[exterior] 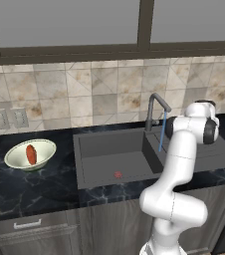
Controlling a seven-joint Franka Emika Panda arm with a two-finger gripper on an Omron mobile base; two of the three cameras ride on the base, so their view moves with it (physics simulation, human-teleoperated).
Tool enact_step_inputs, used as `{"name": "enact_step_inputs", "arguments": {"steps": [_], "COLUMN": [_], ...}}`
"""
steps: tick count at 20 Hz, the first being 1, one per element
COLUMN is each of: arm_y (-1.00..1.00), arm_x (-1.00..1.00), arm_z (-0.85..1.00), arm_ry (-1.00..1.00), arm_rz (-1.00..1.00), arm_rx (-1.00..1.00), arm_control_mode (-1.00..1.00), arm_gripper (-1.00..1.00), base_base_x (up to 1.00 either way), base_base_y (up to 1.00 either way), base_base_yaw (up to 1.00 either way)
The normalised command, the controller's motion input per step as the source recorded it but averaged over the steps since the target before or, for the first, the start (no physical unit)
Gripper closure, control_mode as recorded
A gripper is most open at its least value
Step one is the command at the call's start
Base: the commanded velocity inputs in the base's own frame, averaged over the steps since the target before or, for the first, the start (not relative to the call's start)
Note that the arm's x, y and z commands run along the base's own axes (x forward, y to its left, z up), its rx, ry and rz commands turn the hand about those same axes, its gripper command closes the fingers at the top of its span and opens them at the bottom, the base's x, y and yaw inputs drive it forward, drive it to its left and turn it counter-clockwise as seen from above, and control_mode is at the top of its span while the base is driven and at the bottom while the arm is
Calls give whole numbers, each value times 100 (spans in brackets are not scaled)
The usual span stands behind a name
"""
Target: Pick the avocados from the sink and place them in one bowl. Place the sweet potato in the other bowl. Then turn off the sink faucet.
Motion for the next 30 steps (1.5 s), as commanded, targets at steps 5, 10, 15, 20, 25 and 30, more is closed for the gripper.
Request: {"name": "enact_step_inputs", "arguments": {"steps": [5,10,15,20,25,30], "arm_y": [0,0,0,4,32,62], "arm_x": [45,34,29,35,14,-4], "arm_z": [-12,-34,-20,1,3,29], "arm_ry": [3,5,2,0,0,-13], "arm_rz": [0,0,0,0,2,14], "arm_rx": [0,0,0,0,-4,-9], "arm_control_mode": [-100,-100,-100,-100,-100,-100], "arm_gripper": [-100,-100,-100,-100,-100,-100], "base_base_x": [0,0,0,0,0,0], "base_base_y": [0,0,0,0,0,0], "base_base_yaw": [0,0,0,0,0,0]}}
